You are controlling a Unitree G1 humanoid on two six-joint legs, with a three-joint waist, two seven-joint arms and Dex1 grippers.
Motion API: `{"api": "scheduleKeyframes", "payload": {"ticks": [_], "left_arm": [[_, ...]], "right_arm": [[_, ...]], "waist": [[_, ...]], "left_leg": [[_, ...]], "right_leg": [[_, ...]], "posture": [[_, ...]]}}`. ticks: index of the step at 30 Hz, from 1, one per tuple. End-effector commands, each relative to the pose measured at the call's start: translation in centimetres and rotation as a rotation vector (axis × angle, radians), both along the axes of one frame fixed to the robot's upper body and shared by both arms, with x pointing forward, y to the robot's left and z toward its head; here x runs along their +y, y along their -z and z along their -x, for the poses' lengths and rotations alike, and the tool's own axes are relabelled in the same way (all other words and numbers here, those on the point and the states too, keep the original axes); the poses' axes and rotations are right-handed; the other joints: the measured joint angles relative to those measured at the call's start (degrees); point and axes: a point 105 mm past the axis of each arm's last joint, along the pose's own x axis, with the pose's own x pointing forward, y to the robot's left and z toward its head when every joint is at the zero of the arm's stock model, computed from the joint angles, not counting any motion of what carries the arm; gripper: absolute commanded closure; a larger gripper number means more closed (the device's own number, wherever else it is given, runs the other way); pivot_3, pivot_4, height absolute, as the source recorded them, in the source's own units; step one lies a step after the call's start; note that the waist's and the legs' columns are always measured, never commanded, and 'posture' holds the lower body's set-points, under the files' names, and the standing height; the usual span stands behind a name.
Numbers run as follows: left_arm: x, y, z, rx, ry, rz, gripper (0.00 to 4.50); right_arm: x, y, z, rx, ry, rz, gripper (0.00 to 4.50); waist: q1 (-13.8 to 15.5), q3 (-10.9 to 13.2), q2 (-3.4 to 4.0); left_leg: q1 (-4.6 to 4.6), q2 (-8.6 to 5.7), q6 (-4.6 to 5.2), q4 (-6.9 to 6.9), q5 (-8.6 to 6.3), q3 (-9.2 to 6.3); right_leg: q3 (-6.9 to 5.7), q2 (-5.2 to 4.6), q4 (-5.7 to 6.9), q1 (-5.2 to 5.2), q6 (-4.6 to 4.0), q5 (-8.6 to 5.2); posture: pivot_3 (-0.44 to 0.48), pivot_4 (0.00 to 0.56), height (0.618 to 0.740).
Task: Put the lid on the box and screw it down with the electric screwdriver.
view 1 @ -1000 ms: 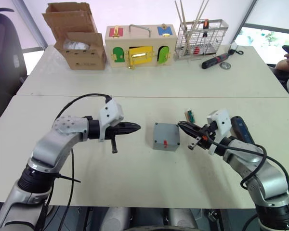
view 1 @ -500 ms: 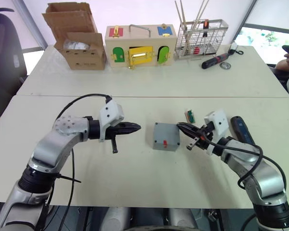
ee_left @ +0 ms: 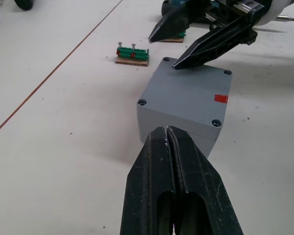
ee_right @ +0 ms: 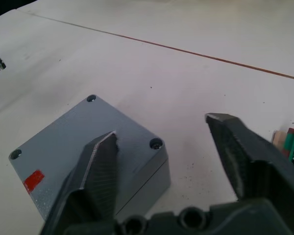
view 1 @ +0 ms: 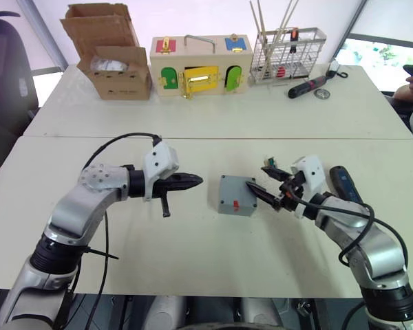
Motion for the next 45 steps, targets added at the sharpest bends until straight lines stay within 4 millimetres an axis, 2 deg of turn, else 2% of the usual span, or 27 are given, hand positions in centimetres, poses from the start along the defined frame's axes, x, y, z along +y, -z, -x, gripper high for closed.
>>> {"api": "scheduleKeyframes", "payload": {"ticks": [1,3,7,9,10,12,13,15,18,22,34,44,45], "left_arm": [[-0.4,-2.5,-0.1,-0.054,0.041,0.063,4.5],[-0.8,-3.4,-0.2,-0.056,0.06,0.098,4.5],[-2.3,-3.4,0.9,-0.142,0.154,0.005,4.5],[-3.0,-3.6,1.8,-0.136,0.213,0.02,4.5],[-3.5,-3.7,2.6,-0.125,0.263,0.031,4.5],[-4.2,-3.2,4.0,-0.125,0.33,0.017,4.5],[-4.4,-2.9,4.4,-0.13,0.347,0.005,4.5],[-4.6,-2.3,5.2,-0.121,0.376,-0.013,4.5],[-4.9,-1.6,7.1,-0.093,0.418,-0.024,4.5],[-5.2,-1.4,8.0,-0.078,0.419,-0.016,4.5],[-5.1,-1.4,7.7,-0.048,0.364,-0.011,4.5],[-4.6,-1.0,7.4,-0.038,0.329,-0.029,4.5],[-4.5,-1.0,7.4,-0.038,0.324,-0.03,4.5]], "right_arm": [[-2.2,-6.0,0.2,-0.093,0.019,-0.049,0.35],[-4.1,-8.1,0.4,-0.073,0.055,-0.095,0.35],[-8.3,-9.2,1.9,0.162,0.074,-0.084,0.35],[-10.0,-9.2,2.3,0.253,0.114,-0.01,0.35],[-11.8,-8.2,2.8,0.403,0.174,0.086,0.35],[-14.5,-7.7,3.6,0.565,0.264,0.212,0.35],[-15.3,-7.6,3.8,0.603,0.284,0.237,0.01],[-15.6,-7.5,4.1,0.651,0.264,0.251,0.0],[-16.4,-5.7,5.6,0.802,0.229,0.333,0.0],[-17.4,-4.1,6.2,0.887,0.24,0.347,0.0],[-18.6,-0.8,4.5,0.956,0.382,0.237,0.0],[-19.3,2.0,3.1,0.974,0.426,0.341,0.0],[-19.5,2.2,2.9,0.975,0.437,0.353,0.49]], "waist": [[0.08,0.02,0.04],[0.22,0.04,0.03],[0.01,0.03,0.02],[-0.1,0.04,0.03],[-0.08,0.1,0.21],[-0.08,0.14,0.38],[-0.12,0.15,0.39],[-0.18,0.13,0.37],[-0.38,0.14,0.4],[0.02,0.15,0.43],[0.05,0.15,0.43],[-0.04,0.14,0.42],[-0.05,0.12,0.38]], "left_leg": [[0.0,0.0,0.0,0.01,0.0,0.0],[-0.05,-0.01,0.0,0.07,0.0,0.0],[-0.03,0.0,0.07,-0.01,-0.04,-0.11],[-0.03,0.0,0.1,-0.08,-0.06,-0.06],[-0.03,0.02,0.1,-0.08,-0.06,-0.04],[-0.04,0.01,0.14,-0.06,-0.07,0.19],[-0.04,0.01,0.17,0.01,-0.08,0.23],[-0.01,0.09,0.31,0.01,-0.16,0.24],[0.02,0.1,0.45,0.0,-0.24,0.27],[-0.02,0.09,0.42,0.06,-0.23,0.28],[-0.03,0.08,0.22,0.09,-0.12,0.28],[-0.02,0.06,0.21,0.09,-0.11,0.27],[-0.02,0.06,0.2,0.09,-0.11,0.28]], "right_leg": [[0.0,-0.01,0.0,0.0,0.0,0.0],[-0.01,-0.02,-0.01,0.01,0.0,0.0],[-0.05,-0.05,-0.11,0.12,0.0,0.0],[-0.04,-0.13,-0.15,0.1,0.0,0.0],[-0.04,-0.13,-0.15,0.1,0.0,0.0],[0.0,-0.22,-0.14,0.02,0.0,0.0],[-0.01,-0.26,-0.12,0.03,0.0,0.0],[-0.03,-0.23,-0.2,0.11,0.0,0.0],[0.0,-0.22,-0.19,0.11,0.0,0.0],[0.0,-0.23,-0.19,0.07,0.0,0.0],[0.01,-0.23,-0.2,0.07,0.0,0.0],[0.02,-0.19,-0.17,0.05,0.0,0.0],[0.03,-0.2,-0.18,0.06,0.0,0.0]], "posture": [[0.0,0.15,0.74],[0.0,0.15,0.74],[0.0,0.15,0.74],[0.0,0.15,0.74],[0.0,0.15,0.74],[0.0,0.15,0.74],[0.0,0.15,0.74],[0.0,0.15,0.74],[0.0,0.15,0.74],[0.0,0.15,0.74],[0.0,0.15,0.74],[0.0,0.15,0.74],[0.0,0.15,0.74]]}}
